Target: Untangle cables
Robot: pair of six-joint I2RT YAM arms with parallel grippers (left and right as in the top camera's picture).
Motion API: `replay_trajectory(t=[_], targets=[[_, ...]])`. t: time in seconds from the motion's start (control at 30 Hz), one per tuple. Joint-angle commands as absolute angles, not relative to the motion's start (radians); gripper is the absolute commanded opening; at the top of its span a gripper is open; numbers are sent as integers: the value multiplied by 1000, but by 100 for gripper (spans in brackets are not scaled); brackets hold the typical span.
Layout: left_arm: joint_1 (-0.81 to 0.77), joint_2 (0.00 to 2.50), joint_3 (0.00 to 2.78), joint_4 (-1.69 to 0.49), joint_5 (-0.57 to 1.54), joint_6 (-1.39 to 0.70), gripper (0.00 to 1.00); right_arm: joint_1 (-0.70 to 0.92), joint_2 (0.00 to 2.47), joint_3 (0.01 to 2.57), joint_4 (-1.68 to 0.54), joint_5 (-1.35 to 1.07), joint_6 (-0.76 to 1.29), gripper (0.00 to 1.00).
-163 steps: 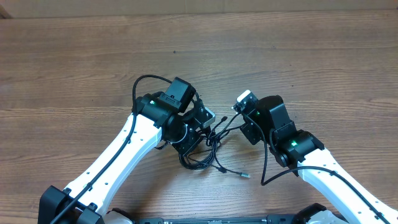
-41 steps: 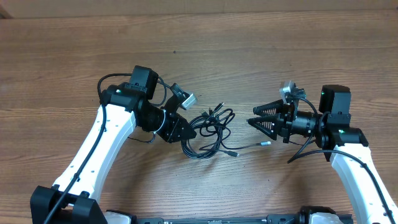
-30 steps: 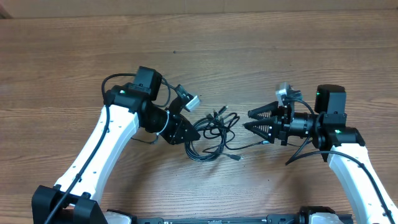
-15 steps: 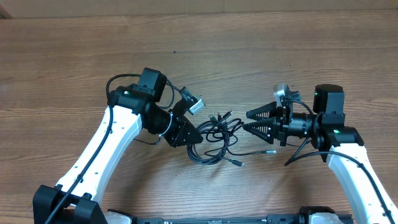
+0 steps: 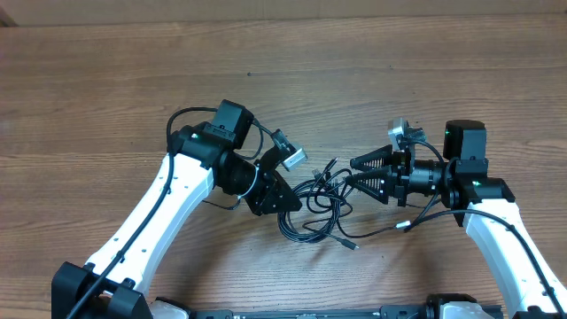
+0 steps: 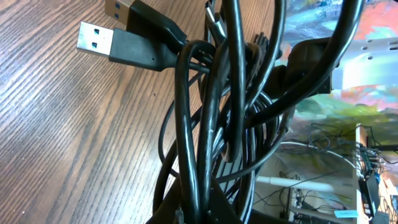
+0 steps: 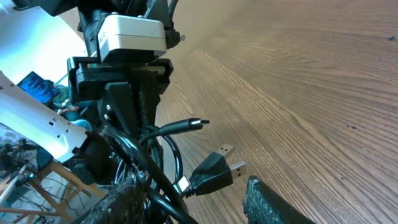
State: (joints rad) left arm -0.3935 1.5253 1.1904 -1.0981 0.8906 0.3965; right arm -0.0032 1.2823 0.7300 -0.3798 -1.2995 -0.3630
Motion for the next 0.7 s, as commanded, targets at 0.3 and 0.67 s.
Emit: replay_trajectory(t=[0.3, 0.67], targets=[[-400, 1516, 1198, -1079, 865, 423, 4, 0, 1286, 741, -376, -1284, -363, 52], [-444, 1517, 1198, -1053, 793, 423, 4, 0, 1286, 741, -375, -1271, -340, 54]])
